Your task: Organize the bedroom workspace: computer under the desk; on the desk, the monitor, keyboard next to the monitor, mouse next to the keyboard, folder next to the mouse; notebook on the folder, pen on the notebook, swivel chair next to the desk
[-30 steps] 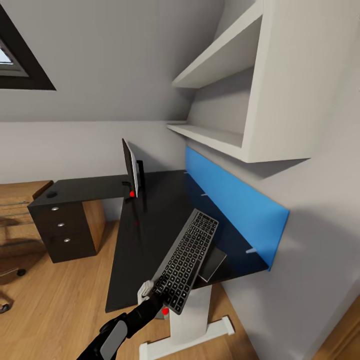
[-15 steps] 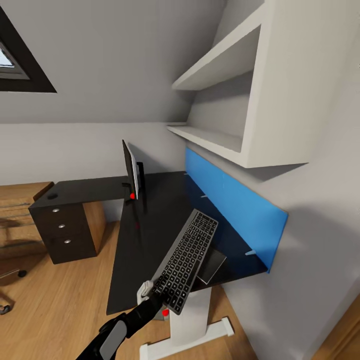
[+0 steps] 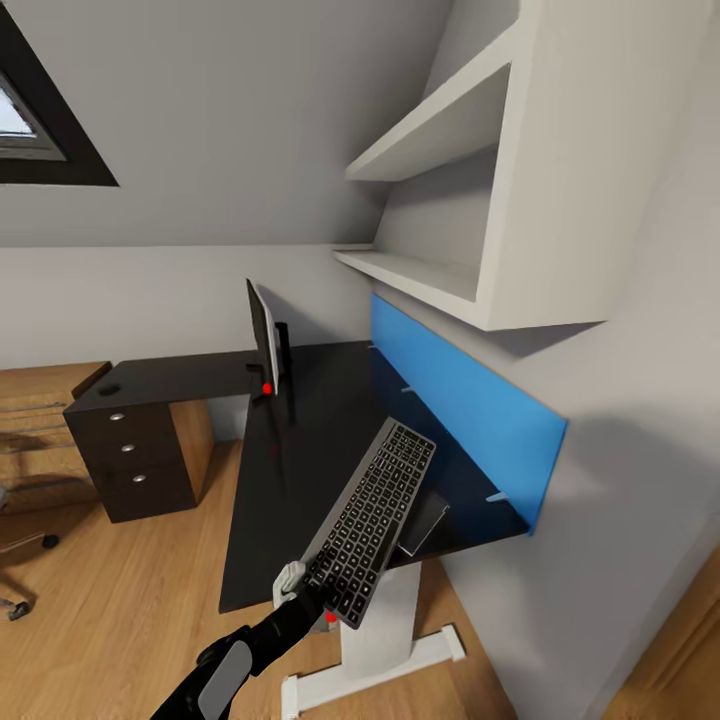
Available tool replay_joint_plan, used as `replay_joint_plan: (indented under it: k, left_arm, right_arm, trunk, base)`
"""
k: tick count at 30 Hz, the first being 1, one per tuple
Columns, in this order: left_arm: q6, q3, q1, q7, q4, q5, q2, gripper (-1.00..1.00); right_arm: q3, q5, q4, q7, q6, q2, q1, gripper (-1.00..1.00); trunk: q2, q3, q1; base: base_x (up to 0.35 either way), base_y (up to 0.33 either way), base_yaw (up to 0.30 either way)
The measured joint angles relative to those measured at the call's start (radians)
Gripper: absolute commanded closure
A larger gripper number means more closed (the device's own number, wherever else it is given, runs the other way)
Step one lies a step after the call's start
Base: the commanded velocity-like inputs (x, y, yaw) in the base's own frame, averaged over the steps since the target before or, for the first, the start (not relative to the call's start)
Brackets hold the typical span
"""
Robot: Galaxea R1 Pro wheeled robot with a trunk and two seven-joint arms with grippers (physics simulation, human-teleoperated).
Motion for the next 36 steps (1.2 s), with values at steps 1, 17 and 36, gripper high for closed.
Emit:
replay_joint_plan:
  k: [1,17,36]
  left_arm:
    - [0.000,0.000,0.000,0.000,0.000,0.000,0.000,1.00]
    - [-0.001,0.001,0.000,0.000,0.000,-0.002,0.003,1.00]
    - [-0.004,-0.003,0.000,0.001,0.000,-0.004,0.005,1.00]
  right_arm:
    - [0.000,0.000,0.000,0.001,0.000,0.000,0.000,-1.00]
    - [0.000,0.000,0.000,0.000,-0.001,0.000,0.000,-1.00]
    - [-0.002,-0.003,0.000,0.000,-0.002,-0.001,0.000,-1.00]
  trunk:
    - [0.000,0.000,0.000]
    - [0.000,0.000,0.000]
    - [0.000,0.000,0.000]
  base:
    - [-0.309,0.000,0.000]
    - [-0.328,0.008,0.000]
    - [-0.332,0.098,0.000]
